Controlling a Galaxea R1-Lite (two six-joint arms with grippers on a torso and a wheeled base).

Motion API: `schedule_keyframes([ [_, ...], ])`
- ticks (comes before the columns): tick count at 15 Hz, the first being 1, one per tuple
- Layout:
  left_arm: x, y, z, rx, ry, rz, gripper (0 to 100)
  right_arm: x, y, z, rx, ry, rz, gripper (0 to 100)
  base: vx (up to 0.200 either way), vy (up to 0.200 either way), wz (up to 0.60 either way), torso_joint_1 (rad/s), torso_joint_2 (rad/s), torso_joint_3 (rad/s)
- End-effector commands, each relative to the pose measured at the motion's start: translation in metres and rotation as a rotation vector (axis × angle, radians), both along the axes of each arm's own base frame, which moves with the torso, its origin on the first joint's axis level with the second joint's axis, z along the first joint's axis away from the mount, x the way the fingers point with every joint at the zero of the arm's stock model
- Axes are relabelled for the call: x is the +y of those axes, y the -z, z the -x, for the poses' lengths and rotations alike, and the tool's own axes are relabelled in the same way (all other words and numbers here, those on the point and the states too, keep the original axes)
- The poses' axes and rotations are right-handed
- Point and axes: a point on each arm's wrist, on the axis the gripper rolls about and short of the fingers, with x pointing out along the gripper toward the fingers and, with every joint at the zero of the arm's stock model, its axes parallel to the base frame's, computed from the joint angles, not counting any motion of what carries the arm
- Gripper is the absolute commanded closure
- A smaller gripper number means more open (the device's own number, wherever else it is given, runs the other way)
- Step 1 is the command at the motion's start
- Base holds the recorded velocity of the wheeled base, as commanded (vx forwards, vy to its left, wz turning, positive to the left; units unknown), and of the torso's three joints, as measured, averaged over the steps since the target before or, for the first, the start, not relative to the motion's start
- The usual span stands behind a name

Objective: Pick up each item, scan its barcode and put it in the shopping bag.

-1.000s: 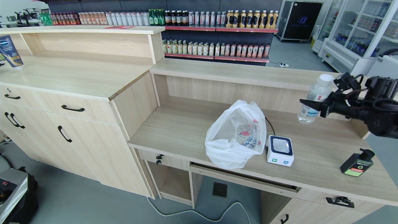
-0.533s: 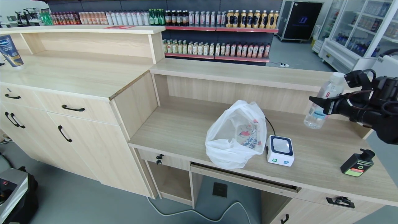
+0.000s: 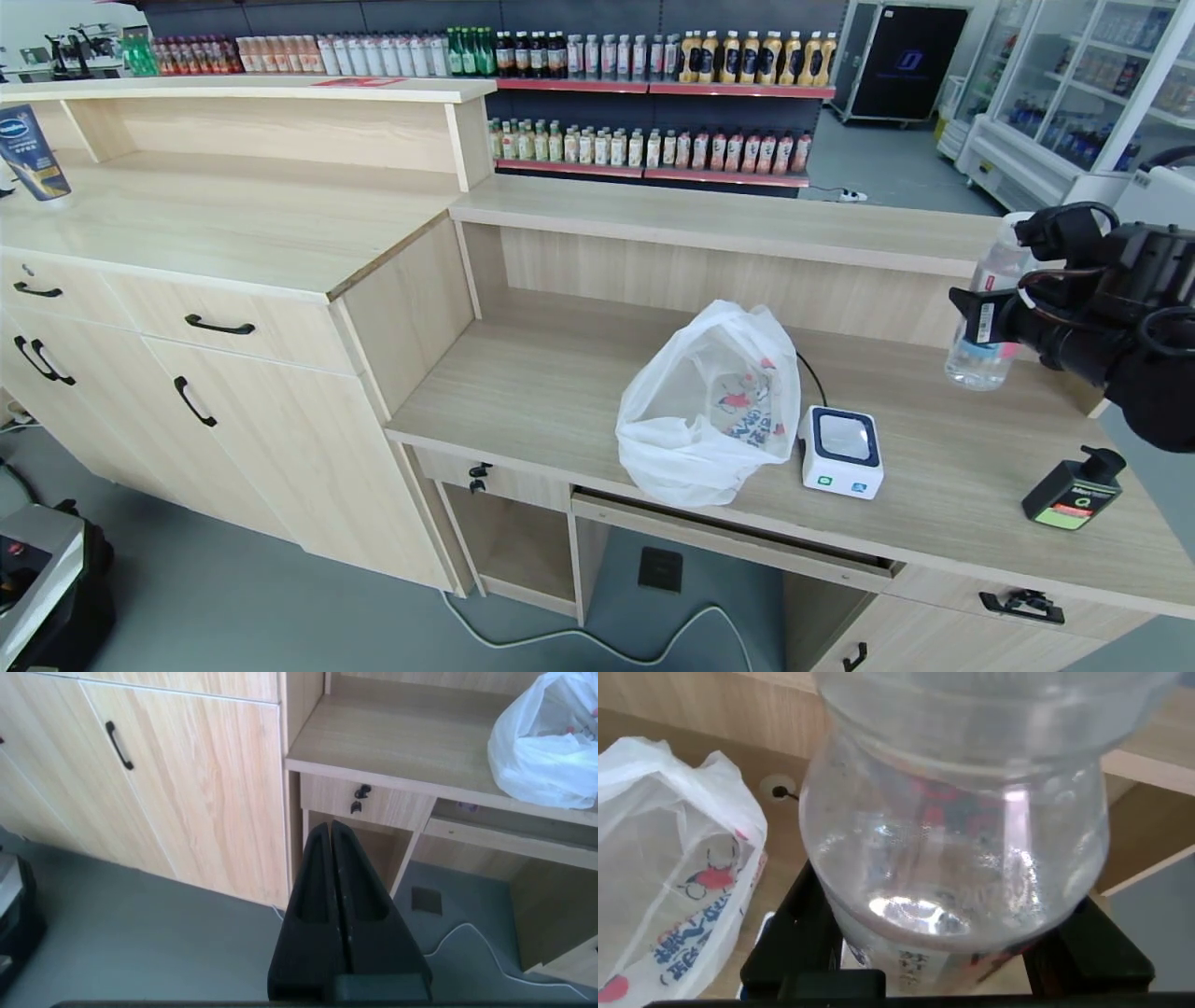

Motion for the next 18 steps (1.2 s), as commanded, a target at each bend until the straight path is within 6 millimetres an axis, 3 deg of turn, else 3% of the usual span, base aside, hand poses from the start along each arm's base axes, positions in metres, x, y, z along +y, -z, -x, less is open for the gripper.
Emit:
schedule_keyframes([
  [1,0.0,0.0,0.0,0.0,-0.001,0.0,100,0.003,-0.004,0.004,-0.005,-0.007,0.021,100,0.0,0.0,0.6,-0.002,0.0,0.002],
  [7,0.0,0.0,0.0,0.0,-0.001,0.0,100,0.012,-0.007,0.001,-0.083,-0.04,0.066,100,0.0,0.0,0.6,0.002,0.0,0.002],
  [8,0.0,0.0,0.0,0.0,-0.001,0.0,100,0.01,-0.002,-0.003,-0.093,-0.13,0.057,100,0.0,0.0,0.0,0.0,0.0,0.0],
  [11,0.0,0.0,0.0,0.0,-0.001,0.0,100,-0.009,0.029,-0.015,-0.014,-0.288,0.034,100,0.0,0.0,0.0,0.0,0.0,0.0],
  [18,0.0,0.0,0.0,0.0,-0.001,0.0,100,-0.043,0.096,-0.046,0.128,-0.225,-0.016,100,0.0,0.0,0.0,0.0,0.0,0.0],
])
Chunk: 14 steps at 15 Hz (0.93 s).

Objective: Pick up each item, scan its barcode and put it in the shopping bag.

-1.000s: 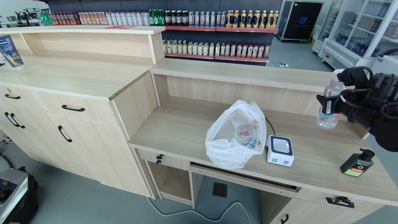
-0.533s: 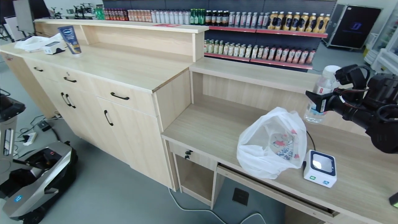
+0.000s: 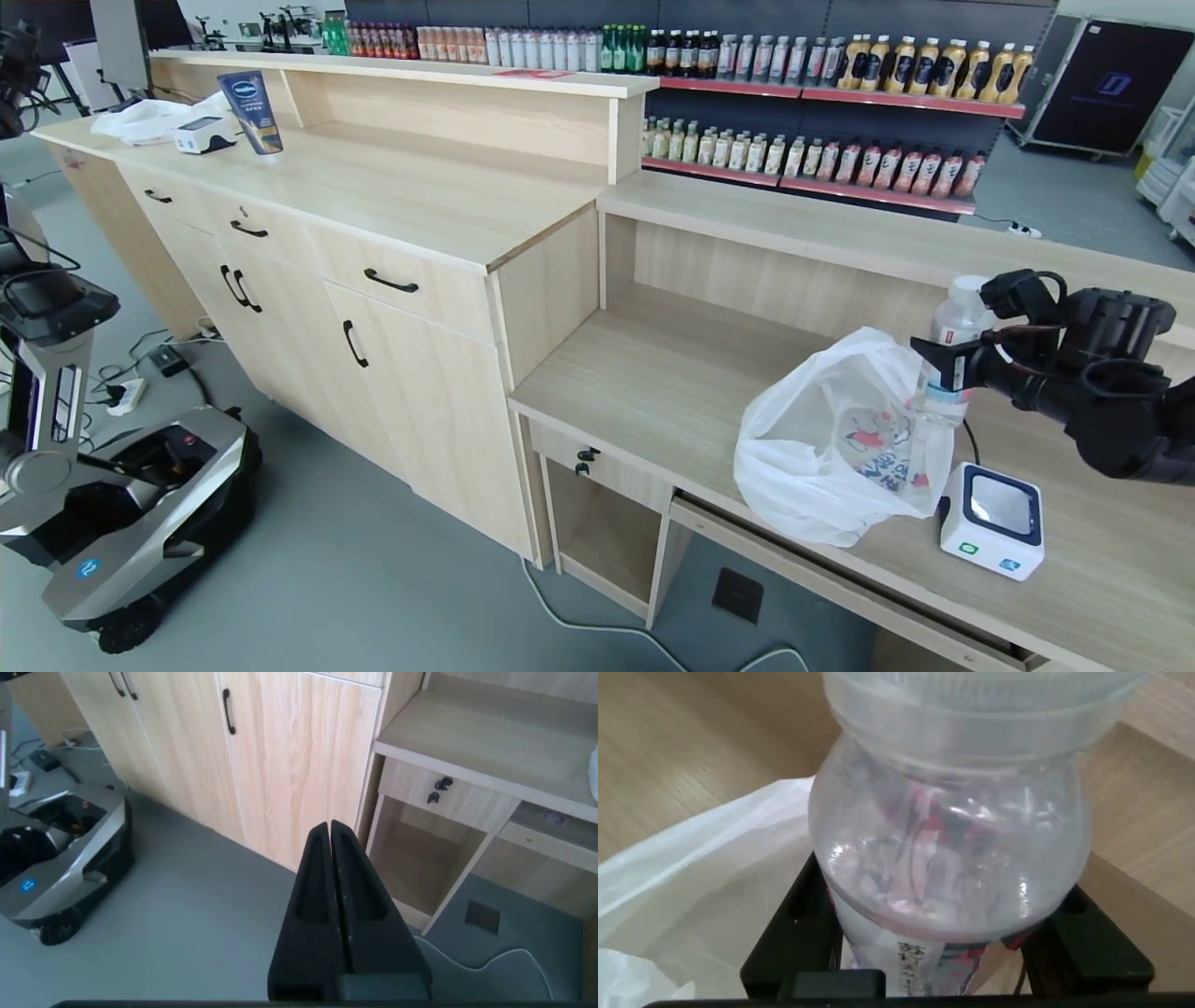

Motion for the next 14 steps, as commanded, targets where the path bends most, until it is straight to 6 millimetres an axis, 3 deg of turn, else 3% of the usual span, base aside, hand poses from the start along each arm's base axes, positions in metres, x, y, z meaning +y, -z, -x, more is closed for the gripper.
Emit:
schedule_keyframes([
  [1,0.0,0.0,0.0,0.0,-0.001,0.0,100,-0.008,0.033,-0.015,0.065,0.011,-0.015,100,0.0,0.0,0.0,0.0,0.0,0.0],
  [6,0.0,0.0,0.0,0.0,-0.001,0.0,100,-0.007,0.052,-0.037,0.05,-0.086,-0.029,100,0.0,0.0,0.0,0.0,0.0,0.0],
  [14,0.0,0.0,0.0,0.0,-0.001,0.0,100,0.002,0.077,-0.053,0.012,-0.151,-0.099,100,0.0,0.0,0.0,0.0,0.0,0.0],
])
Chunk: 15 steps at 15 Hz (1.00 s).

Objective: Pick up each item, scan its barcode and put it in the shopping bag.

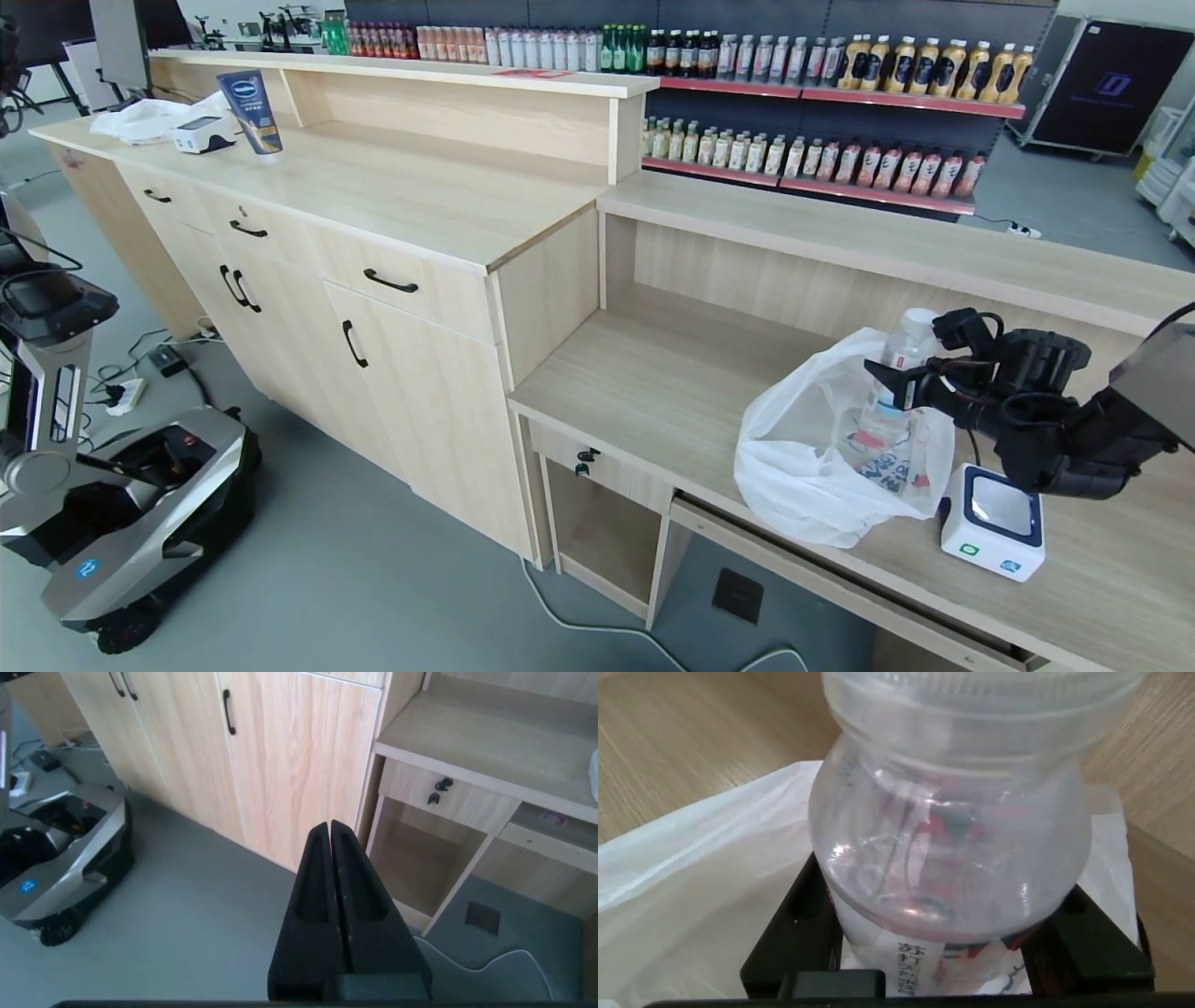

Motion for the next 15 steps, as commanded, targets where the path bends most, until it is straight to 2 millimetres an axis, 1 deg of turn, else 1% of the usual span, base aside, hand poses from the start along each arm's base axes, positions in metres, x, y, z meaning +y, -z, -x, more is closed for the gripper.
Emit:
schedule_keyframes([
  [1,0.0,0.0,0.0,0.0,-0.001,0.0,100,0.003,0.018,-0.006,0.018,-0.011,-0.004,100,0.0,0.0,0.0,0.0,0.0,0.0],
  [5,0.0,0.0,0.0,0.0,-0.001,0.0,100,0.009,0.029,-0.015,-0.013,-0.03,0.002,100,0.0,0.0,0.0,0.0,0.0,0.0],
  [8,0.0,0.0,0.0,0.0,-0.001,0.0,100,0.008,0.036,-0.021,-0.019,-0.048,0.001,100,0.0,0.0,0.0,0.0,0.0,0.0],
  [12,0.0,0.0,0.0,0.0,-0.001,0.0,100,0.007,0.048,-0.023,0.002,-0.048,-0.001,100,0.0,0.0,0.0,0.0,0.0,0.0],
  [15,0.0,0.0,0.0,0.0,-0.001,0.0,100,0.008,0.054,-0.023,0.016,-0.05,-0.001,100,0.0,0.0,0.0,0.0,0.0,0.0],
])
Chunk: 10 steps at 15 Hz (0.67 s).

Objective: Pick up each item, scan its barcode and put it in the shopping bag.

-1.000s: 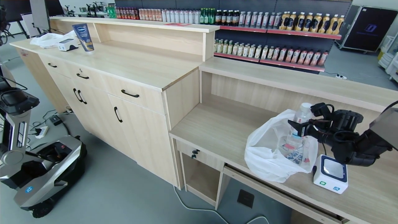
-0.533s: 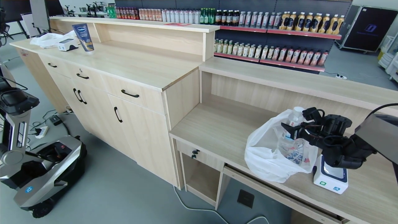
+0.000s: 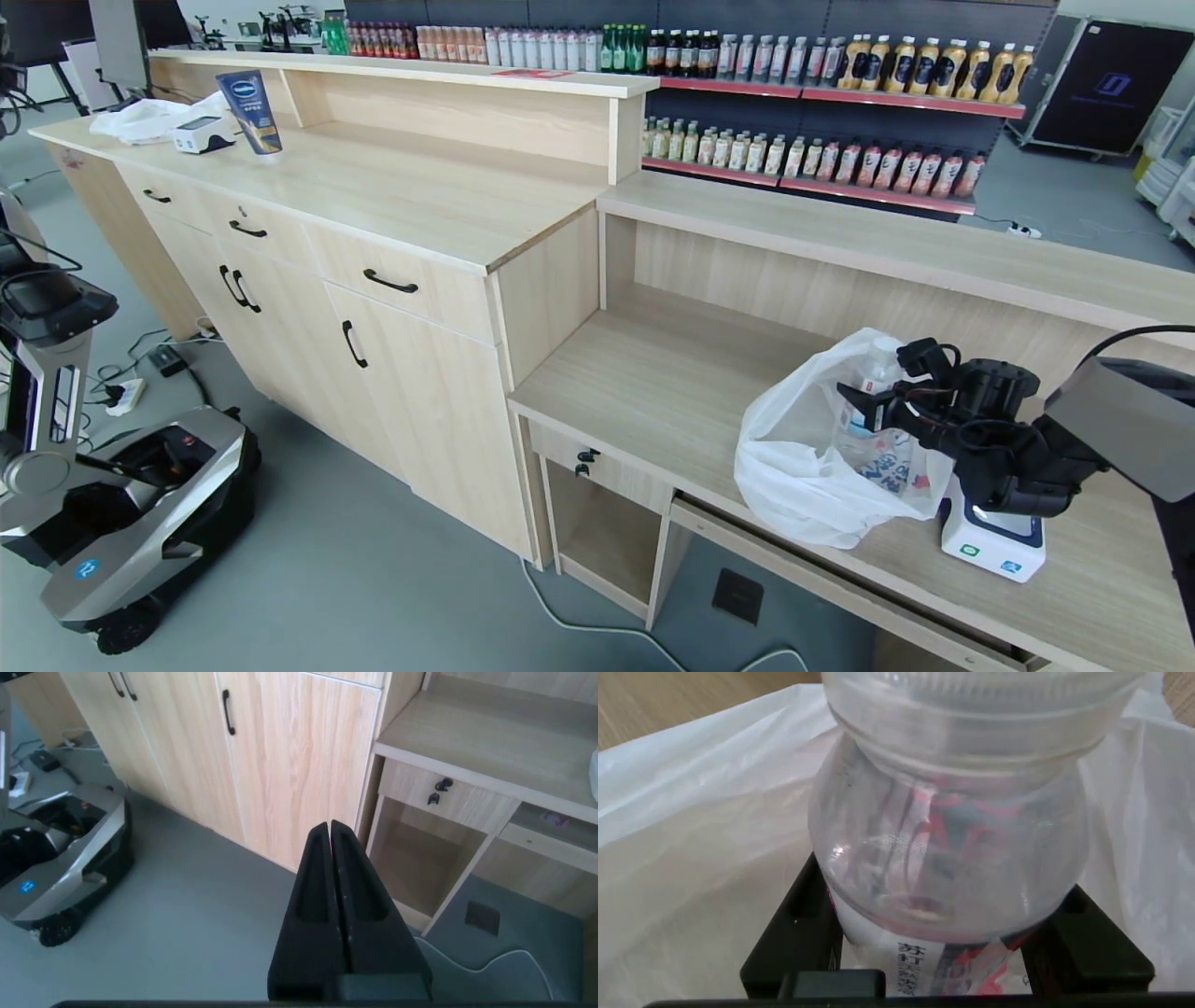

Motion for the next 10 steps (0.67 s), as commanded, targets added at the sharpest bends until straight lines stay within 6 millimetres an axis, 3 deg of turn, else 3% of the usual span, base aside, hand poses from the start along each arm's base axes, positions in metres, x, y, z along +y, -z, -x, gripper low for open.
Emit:
schedule_keyframes([
  [1,0.0,0.0,0.0,0.0,-0.001,0.0,100,0.0005,0.0065,0.0,0.013,-0.002,0.002,100,0.0,0.0,0.0,0.0,0.0,0.0],
  [8,0.0,0.0,0.0,0.0,-0.001,0.0,100,-0.0014,0.0143,0.0016,0.033,0.001,0.011,100,0.0,0.0,0.0,0.0,0.0,0.0],
  [9,0.0,0.0,0.0,0.0,-0.001,0.0,100,-0.0014,0.0138,0.0016,0.033,0.001,0.011,0,0.0,0.0,0.0,0.0,0.0,0.0],
  [10,0.0,0.0,0.0,0.0,-0.001,0.0,100,-0.0014,0.0123,0.0016,0.03,0.001,0.012,0,0.0,0.0,0.0,0.0,0.0,0.0],
])
